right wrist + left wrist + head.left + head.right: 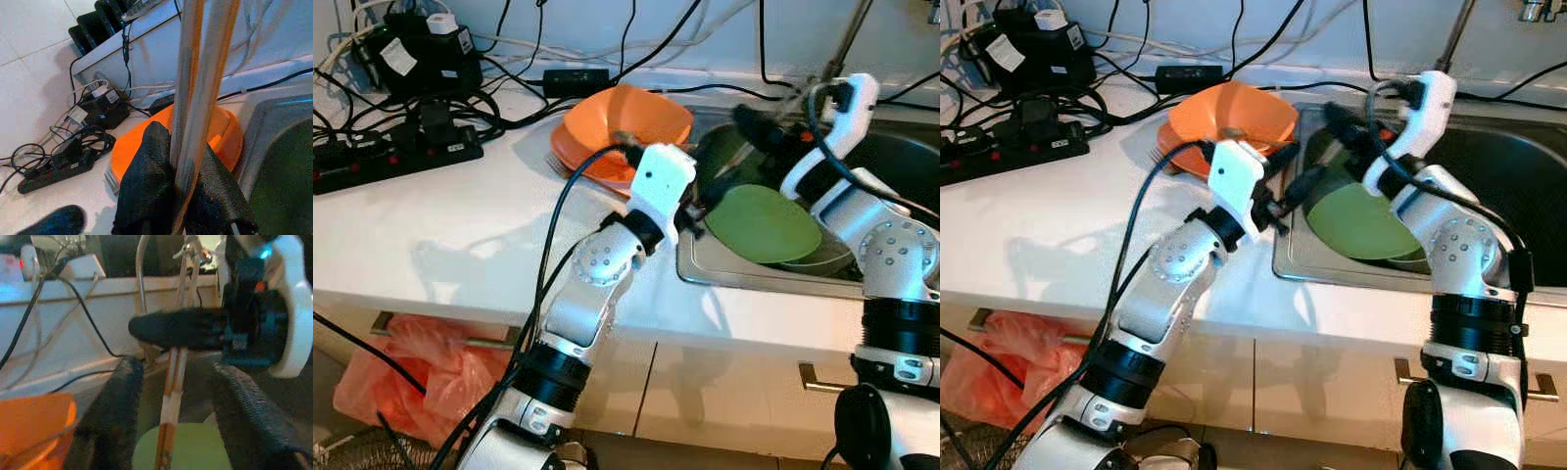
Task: Kitchen organization
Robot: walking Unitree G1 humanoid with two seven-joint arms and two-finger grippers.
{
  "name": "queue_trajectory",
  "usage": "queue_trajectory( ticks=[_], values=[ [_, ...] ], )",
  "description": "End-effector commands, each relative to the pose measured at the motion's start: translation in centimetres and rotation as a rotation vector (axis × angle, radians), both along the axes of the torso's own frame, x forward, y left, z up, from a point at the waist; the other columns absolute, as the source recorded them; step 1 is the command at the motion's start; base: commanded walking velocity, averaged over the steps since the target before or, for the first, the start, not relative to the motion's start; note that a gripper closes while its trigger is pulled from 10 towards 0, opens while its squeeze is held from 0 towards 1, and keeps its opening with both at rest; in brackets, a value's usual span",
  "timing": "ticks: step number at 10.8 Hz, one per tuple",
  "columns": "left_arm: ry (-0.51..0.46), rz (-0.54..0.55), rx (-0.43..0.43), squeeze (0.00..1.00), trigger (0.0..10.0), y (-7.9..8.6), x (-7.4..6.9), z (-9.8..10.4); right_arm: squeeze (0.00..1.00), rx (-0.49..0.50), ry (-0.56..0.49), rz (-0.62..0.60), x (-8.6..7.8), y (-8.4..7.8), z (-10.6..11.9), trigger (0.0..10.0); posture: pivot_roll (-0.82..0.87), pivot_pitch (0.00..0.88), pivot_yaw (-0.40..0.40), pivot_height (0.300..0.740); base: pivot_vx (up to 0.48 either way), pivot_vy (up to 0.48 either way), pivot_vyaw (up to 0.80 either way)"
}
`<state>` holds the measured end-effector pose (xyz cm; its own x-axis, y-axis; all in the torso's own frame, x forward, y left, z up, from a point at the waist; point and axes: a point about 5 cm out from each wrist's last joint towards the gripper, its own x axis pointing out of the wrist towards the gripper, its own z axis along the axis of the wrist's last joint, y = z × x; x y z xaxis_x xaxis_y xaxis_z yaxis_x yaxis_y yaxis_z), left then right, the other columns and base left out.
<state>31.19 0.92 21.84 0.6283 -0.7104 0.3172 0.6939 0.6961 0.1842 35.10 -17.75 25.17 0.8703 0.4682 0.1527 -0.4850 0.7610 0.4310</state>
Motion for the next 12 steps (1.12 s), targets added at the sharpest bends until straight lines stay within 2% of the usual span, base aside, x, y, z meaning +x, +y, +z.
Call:
queue_trajectory(
  ticks=[1, 3, 5, 6, 7, 8, 9, 10, 12],
  values=[
    [0.001, -0.026, -0.004, 1.0, 10.0, -0.1, -0.5, 0.0, 0.0, -0.015, -0.004, -0.093, 0.4, -1.7, 0.3, 0.0, 0.07, 0.052, -0.003, 0.74, 0.0, 0.0, 0.0],
    [0.007, -0.031, -0.017, 1.0, 10.0, 0.2, -0.8, 0.1, 0.0, -0.025, 0.006, -0.206, 0.8, -3.9, 0.3, 0.0, 0.07, 0.052, -0.002, 0.74, 0.0, 0.0, 0.0],
    [0.011, -0.043, -0.025, 1.0, 10.0, 0.2, -1.1, 0.2, 0.0, -0.047, 0.002, -0.28, 1.0, -5.3, 0.4, 0.0, 0.07, 0.052, -0.004, 0.74, 0.0, 0.0, 0.0],
    [0.034, -0.069, -0.031, 1.0, 10.0, 0.1, -1.4, 0.2, 0.0, -0.146, -0.017, -0.389, 1.1, -6.9, 0.4, 0.0, 0.07, 0.053, -0.006, 0.74, 0.0, 0.0, 0.0],
    [0.084, -0.105, -0.045, 1.0, 10.0, 0.0, -1.7, 0.0, 0.0, -0.194, -0.025, -0.464, 1.1, -8.1, 0.6, 0.0, 0.07, 0.054, -0.004, 0.74, 0.0, 0.0, 0.0],
    [0.131, -0.124, -0.02, 1.0, 10.0, 0.1, -1.8, -0.8, 0.0, -0.286, -0.004, -0.509, 1.2, -8.8, -0.1, 0.0, 0.08, 0.054, -0.001, 0.74, 0.0, 0.0, 0.0],
    [0.215, -0.152, 0.0, 1.0, 10.0, 0.2, -2.0, -1.7, 0.0, -0.395, 0.057, -0.523, 1.4, -9.2, -1.5, 0.0, 0.08, 0.052, 0.003, 0.74, 0.0, 0.0, 0.0],
    [0.232, -0.165, 0.004, 1.0, 10.0, 0.2, -2.0, -1.8, 0.0, -0.426, 0.073, -0.52, 1.4, -9.2, -1.9, 0.0, 0.08, 0.052, 0.003, 0.74, 0.0, 0.0, 0.0],
    [0.27, -0.186, 0.072, 1.0, 10.0, 0.5, -2.0, -2.2, 0.0, -0.513, 0.067, -0.46, 1.9, -8.5, -2.9, 0.0, 0.08, 0.049, 0.02, 0.74, 0.0, 0.0, 0.0]
  ],
)
